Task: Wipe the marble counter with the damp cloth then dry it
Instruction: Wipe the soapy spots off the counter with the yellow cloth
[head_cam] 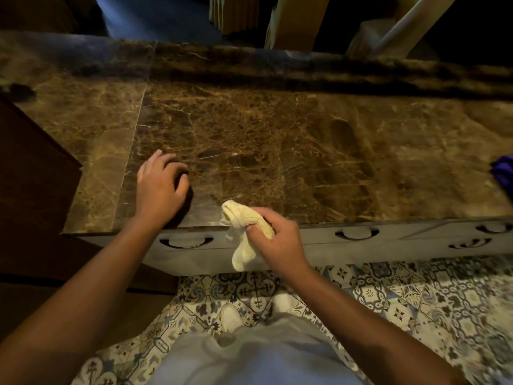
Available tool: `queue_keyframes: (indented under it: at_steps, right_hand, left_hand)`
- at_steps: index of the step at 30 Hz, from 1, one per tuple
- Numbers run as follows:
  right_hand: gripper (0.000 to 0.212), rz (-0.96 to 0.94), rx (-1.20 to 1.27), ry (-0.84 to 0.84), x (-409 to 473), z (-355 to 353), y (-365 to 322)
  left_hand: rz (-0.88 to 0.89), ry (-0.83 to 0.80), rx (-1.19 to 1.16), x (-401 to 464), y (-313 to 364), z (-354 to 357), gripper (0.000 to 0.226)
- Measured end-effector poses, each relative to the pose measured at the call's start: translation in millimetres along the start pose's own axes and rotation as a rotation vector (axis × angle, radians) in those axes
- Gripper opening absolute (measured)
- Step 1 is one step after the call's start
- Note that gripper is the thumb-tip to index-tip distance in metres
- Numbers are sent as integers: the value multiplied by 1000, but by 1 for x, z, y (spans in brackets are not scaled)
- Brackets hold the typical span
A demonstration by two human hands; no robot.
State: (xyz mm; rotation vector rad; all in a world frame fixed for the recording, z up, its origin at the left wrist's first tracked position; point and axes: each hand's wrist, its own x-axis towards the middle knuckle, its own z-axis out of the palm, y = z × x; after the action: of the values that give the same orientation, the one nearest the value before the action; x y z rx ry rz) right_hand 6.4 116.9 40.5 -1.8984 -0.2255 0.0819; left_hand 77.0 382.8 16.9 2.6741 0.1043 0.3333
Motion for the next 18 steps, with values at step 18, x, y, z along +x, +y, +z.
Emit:
queue_keyframes:
  at_steps: [18]
  right_hand:
    - [45,-185,-155,169,-36,-169,-5]
  left_hand:
    - [-171,-384,-1101,-76,280,-4,19]
